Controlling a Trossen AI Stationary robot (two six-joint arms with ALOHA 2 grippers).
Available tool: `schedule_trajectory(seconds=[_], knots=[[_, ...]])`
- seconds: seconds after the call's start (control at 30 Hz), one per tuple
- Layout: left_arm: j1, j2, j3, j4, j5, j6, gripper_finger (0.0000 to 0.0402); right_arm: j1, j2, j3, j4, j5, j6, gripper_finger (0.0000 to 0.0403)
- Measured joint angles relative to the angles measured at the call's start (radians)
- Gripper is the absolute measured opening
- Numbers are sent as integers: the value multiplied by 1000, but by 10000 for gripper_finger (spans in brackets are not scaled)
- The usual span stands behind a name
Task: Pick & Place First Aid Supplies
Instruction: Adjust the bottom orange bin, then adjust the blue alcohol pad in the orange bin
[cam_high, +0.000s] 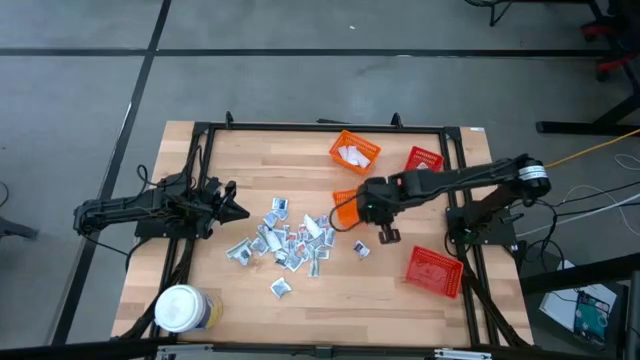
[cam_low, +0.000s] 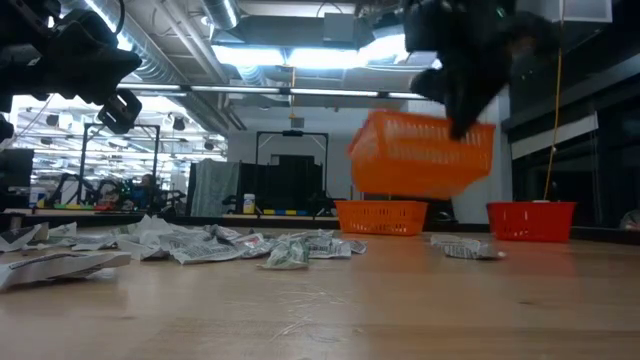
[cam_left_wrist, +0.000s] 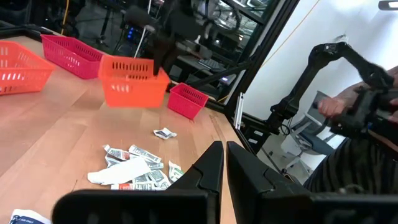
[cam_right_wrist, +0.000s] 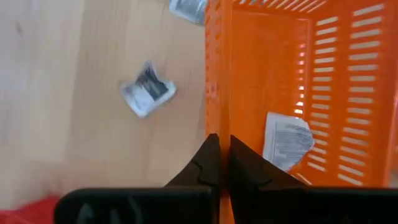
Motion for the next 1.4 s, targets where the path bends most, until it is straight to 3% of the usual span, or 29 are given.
schedule_trajectory(seconds=[0.17,0.37,0.53,0.7,0.87,1.07,1.4], knots=[[0,0,0,0,0,0,15,30,3,-181,181,36,-206,12],[0,0,0,0,0,0,15,59,2,-264,272,54,-258,21],[0,0,0,0,0,0,15,60,-5,-217,220,46,-144,92],[0,0,0,0,0,0,16,54,-18,-182,165,-43,-96,170],[0,0,0,0,0,0,16,30,-32,-160,164,-12,-16,226],[0,0,0,0,0,0,15,-62,-16,-168,221,52,110,218],[0,0,0,0,0,0,15,-116,91,-168,302,-21,154,178]])
